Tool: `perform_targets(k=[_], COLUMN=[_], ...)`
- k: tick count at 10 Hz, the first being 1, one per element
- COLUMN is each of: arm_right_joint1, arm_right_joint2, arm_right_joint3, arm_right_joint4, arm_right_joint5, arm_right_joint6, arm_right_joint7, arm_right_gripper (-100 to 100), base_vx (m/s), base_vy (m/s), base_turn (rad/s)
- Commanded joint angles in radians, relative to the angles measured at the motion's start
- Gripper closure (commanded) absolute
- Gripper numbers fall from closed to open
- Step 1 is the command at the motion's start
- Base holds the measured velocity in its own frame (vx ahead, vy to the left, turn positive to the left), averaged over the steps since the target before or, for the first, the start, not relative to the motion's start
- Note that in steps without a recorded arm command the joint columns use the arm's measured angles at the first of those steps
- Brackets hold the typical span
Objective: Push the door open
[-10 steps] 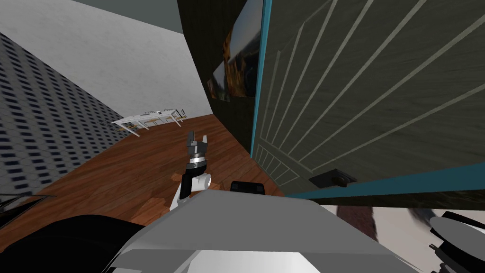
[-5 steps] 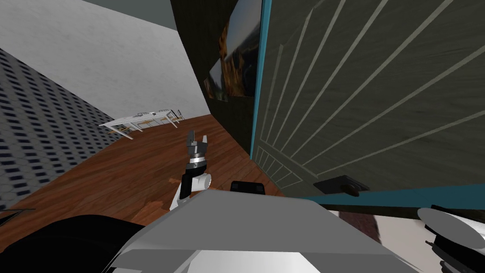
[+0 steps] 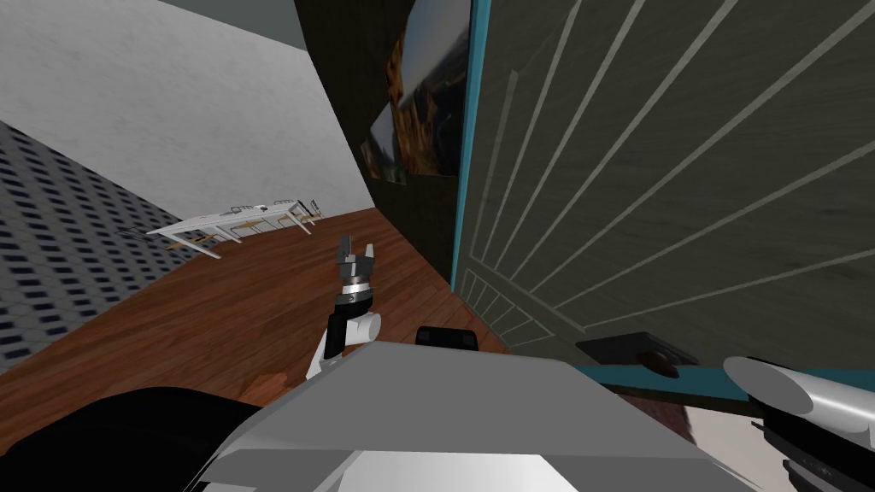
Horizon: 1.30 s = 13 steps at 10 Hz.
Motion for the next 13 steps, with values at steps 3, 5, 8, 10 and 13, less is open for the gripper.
perform_targets(k=[3, 5, 8, 10, 13], arm_right_joint1=[0.041, 0.062, 0.096, 0.117, 0.151], arm_right_joint2=[-0.075, -0.111, -0.172, -0.209, -0.266], arm_right_joint3=[-0.009, -0.013, -0.021, -0.025, -0.031], arm_right_joint4=[0.038, 0.056, 0.088, 0.107, 0.138], arm_right_joint5=[-0.074, -0.110, -0.171, -0.207, -0.264], arm_right_joint6=[0.056, 0.082, 0.125, 0.151, 0.192], arm_right_joint7=[-0.031, -0.044, -0.067, -0.081, -0.102], arm_right_gripper=[-100, -100, -100, -100, -100], base_vx=[0.133, 0.134, 0.114, 0.135, 0.122], base_vy=[0.003, -0.012, -0.026, 0.005, -0.015], base_turn=[-0.062, -0.061, -0.069, -0.062, -0.058])
